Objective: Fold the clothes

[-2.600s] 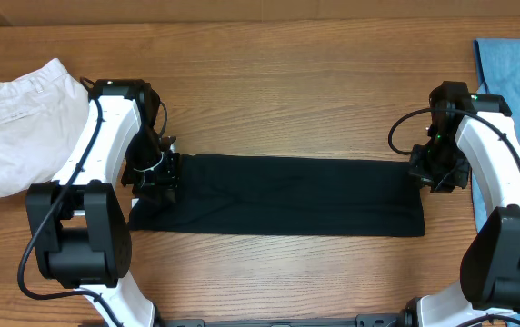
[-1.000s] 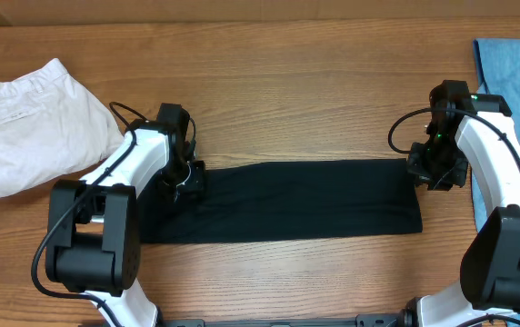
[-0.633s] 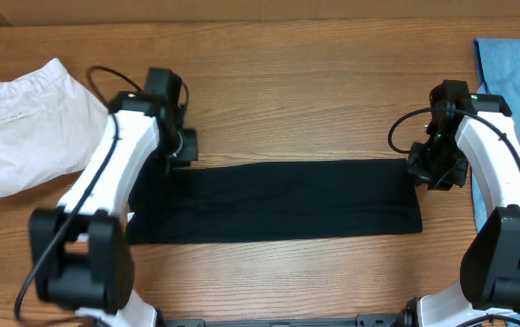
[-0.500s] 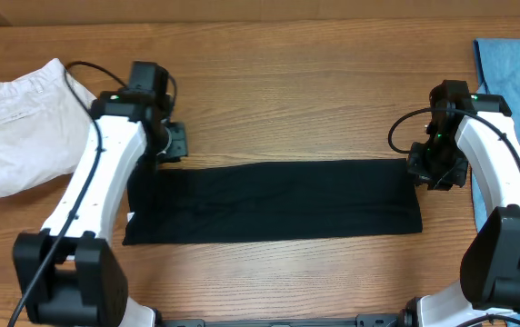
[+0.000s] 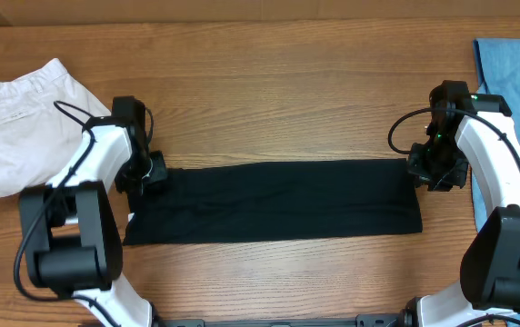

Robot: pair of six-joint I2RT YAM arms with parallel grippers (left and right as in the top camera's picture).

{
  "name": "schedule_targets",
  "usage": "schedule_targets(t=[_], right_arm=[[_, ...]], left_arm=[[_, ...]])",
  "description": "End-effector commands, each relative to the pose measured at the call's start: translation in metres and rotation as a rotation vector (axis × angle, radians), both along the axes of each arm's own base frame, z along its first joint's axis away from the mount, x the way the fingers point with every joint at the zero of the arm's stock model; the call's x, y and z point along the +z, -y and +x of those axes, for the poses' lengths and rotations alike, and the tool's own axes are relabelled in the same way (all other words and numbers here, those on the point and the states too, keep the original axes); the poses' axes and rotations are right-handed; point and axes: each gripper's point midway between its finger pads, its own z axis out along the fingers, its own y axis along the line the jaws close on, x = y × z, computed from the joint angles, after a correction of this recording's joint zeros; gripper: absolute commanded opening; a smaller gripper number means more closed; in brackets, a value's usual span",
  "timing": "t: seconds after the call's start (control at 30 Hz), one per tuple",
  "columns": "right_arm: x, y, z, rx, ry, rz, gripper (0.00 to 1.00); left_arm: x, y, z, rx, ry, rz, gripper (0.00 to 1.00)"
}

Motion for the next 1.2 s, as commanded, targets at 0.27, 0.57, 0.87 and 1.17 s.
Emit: schedule_targets(t=[0.27,0.57,0.87,1.17], right_arm=[[0.011,0.002,0.009,-0.006,0.057,-0.005,0.4],[0.009,-0.019,0.03,0.047,0.144,0.126,0.56],[-0.015,-0.032,0.024,0.085,0.079,0.213,0.6],[-0.058,-0.017,-0.002,0.012,0.015,0.22,0.61]], left_arm=[[-0.016,-0.031,-0.002,0.095,-0.015,0.006,0.2],[0.004,-0.012,0.031,0.039,0.082,-0.118,0.22],[0.092,-0.008,0.059,0.008,0.193,-0.15,0.25],[0.134,0.008,0.045,-0.021,0.245,-0.195,0.25]])
